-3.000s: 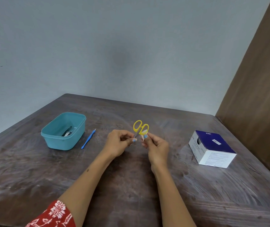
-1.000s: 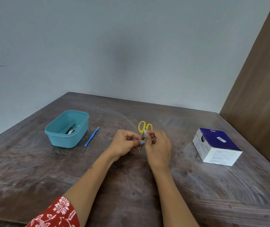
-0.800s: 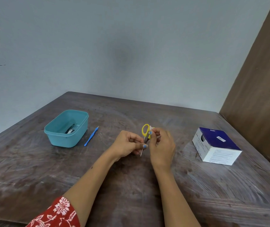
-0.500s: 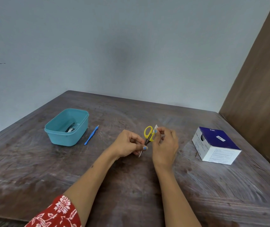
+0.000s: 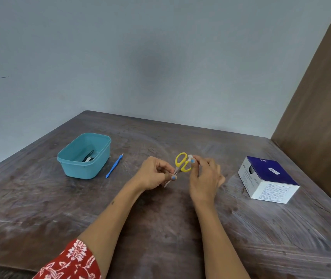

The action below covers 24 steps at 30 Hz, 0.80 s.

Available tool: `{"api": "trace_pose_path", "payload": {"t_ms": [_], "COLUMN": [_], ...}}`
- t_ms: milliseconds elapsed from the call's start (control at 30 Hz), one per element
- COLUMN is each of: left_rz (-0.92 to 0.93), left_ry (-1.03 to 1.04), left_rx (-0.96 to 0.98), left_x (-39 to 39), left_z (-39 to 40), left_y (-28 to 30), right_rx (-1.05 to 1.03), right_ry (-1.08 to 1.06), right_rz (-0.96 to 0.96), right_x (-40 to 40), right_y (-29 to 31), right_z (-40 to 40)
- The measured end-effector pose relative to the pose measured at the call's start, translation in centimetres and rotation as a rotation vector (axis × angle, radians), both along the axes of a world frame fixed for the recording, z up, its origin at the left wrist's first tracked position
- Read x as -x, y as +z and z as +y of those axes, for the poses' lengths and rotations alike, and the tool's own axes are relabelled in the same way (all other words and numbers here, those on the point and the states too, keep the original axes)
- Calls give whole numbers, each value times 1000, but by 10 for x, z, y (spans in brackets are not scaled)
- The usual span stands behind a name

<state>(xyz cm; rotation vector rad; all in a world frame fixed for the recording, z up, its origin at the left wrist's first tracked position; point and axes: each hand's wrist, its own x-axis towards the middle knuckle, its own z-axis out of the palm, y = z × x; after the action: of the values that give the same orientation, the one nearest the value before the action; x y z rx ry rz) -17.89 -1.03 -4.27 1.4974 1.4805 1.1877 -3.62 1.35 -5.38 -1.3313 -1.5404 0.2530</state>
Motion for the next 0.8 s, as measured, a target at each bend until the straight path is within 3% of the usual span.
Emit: {"api": "trace_pose_path", "payload": {"t_ms": [100,267,500,700,800], "left_rz": [9,-5,-38,-113,-146], "left_ry": [2,2,34,5,29], "left_rx": [5,-2,-12,-16,-26], "left_x": [1,1,2,0,1], "left_z": [0,0,-1,0,0], "left_y": [-1,1,0,-1,-3], "right_rx": [61,-9,154,93,131], "right_ry": [17,48,207,167,238], "right_rz": [10,0,308,328,461], "right_x": [-1,2,1,4,4], "right_y": [0,0,-1,2,3], "right_z": [1,1,4,1,1]}}
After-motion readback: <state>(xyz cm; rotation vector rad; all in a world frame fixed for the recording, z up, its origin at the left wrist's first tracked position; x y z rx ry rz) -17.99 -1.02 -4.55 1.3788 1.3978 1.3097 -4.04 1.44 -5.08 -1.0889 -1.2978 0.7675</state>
